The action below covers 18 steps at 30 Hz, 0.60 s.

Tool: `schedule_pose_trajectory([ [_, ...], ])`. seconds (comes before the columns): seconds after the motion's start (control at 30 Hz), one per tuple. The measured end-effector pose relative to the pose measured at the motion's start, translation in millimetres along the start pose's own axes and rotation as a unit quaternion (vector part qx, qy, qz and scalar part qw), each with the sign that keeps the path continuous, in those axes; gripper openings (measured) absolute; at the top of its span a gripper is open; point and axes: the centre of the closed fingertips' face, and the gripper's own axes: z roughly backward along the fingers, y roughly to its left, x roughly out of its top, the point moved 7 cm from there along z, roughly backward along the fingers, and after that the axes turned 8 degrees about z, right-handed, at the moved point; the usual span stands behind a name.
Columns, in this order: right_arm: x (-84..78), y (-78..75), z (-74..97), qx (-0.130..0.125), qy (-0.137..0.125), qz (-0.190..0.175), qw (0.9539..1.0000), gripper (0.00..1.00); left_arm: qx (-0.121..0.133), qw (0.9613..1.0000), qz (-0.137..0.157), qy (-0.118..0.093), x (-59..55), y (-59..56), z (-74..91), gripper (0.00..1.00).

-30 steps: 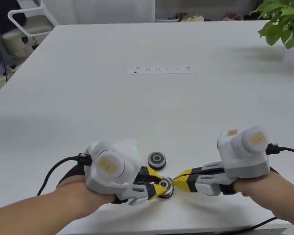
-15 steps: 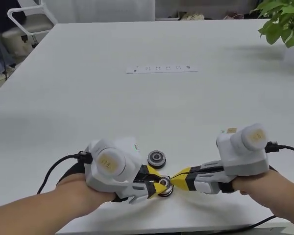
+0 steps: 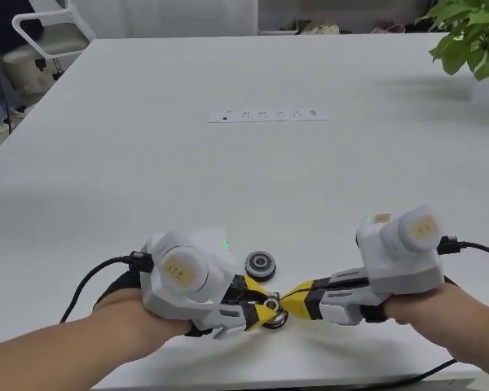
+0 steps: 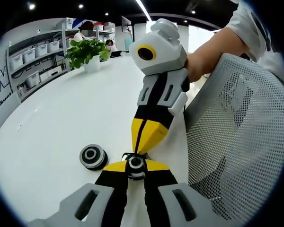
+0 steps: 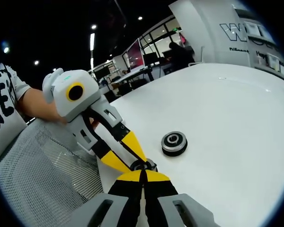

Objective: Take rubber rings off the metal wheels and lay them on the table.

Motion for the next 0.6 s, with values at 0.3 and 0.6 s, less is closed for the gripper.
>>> schedule_pose_trajectory([
  [0.3,6.4,6.2,-4.2,0.025,-0.009,0.022,0.9994,0.0,0.001,1.0,0.0,-0.001,-0.6,0.0,0.0,0.07],
  [0.6,2.5,1.1,-2.4,0.016,-0.01,0.029,0.9994,0.0,-0.002,1.0,-0.002,-0.006,-0.9,-0.2,-0.1,0.07],
])
